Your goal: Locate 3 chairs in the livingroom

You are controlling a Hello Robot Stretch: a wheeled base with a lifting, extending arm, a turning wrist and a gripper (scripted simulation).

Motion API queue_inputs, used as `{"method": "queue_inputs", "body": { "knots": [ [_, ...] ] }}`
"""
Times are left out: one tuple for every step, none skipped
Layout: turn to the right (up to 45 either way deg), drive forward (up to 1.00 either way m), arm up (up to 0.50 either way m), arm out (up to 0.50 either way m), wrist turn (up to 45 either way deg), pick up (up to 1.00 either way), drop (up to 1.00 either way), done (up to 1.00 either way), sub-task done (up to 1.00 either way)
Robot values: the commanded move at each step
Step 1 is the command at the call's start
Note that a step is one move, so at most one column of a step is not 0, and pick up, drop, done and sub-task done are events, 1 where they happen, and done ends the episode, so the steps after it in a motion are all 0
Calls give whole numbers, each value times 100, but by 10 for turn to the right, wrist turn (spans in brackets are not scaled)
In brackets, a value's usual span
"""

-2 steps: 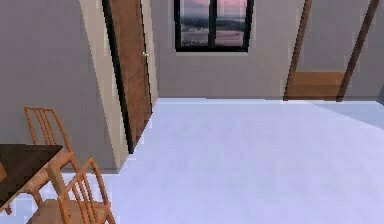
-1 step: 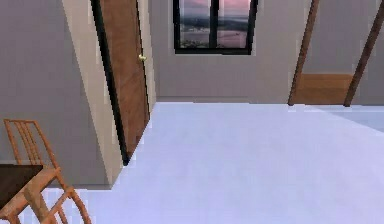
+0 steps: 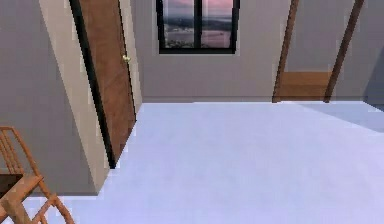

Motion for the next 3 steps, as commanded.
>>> {"method": "queue_inputs", "body": {
  "knots": [
    [0, 100, 0, 0, 0, 0, 0, 0, 0],
    [-450, 0, 0, 0, 0, 0, 0, 0, 0],
    [-450, 0, 0, 0, 0, 0, 0, 0, 0]
  ]
}}
